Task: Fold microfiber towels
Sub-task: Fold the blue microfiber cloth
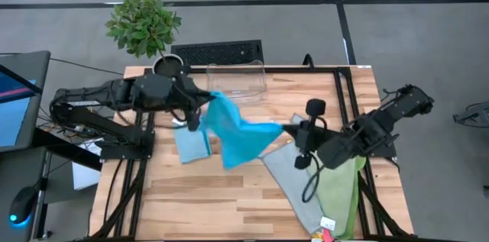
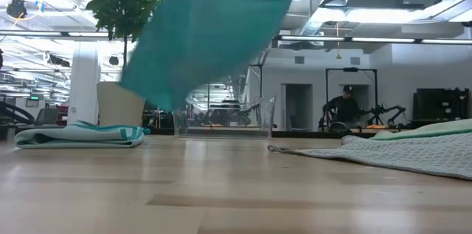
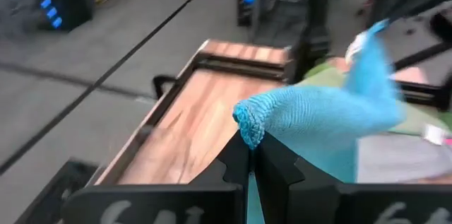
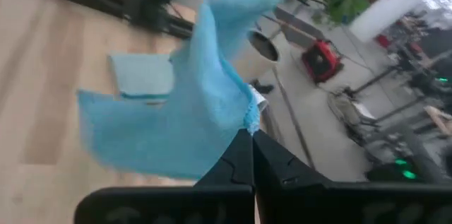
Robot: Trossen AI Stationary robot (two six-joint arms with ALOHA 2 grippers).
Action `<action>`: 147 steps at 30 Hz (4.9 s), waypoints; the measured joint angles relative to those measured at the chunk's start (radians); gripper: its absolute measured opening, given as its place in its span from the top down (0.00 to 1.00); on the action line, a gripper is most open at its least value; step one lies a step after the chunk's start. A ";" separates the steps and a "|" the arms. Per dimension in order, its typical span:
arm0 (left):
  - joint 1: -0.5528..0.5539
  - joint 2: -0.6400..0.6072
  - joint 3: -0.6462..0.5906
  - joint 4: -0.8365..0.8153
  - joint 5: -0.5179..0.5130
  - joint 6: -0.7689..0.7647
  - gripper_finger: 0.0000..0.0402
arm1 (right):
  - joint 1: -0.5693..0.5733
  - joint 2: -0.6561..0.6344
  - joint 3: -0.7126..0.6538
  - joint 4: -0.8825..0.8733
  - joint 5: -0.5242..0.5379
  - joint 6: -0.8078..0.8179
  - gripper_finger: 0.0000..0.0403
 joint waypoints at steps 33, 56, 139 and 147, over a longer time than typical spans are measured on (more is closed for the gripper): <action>0.112 0.140 -0.110 -0.046 -0.109 0.118 1.00 | -0.109 -0.002 -0.073 -0.251 0.132 0.166 0.95; -0.432 0.140 -0.477 0.105 -0.142 -0.498 1.00 | 0.258 0.000 -0.485 0.256 -0.035 0.830 0.95; -0.128 0.451 -0.477 0.151 -0.146 -0.256 0.53 | -0.236 0.000 -0.854 0.513 -0.285 0.687 0.60; -0.237 0.449 -0.482 0.380 0.024 -0.041 0.58 | -0.052 0.000 -0.854 0.756 -0.415 0.508 0.57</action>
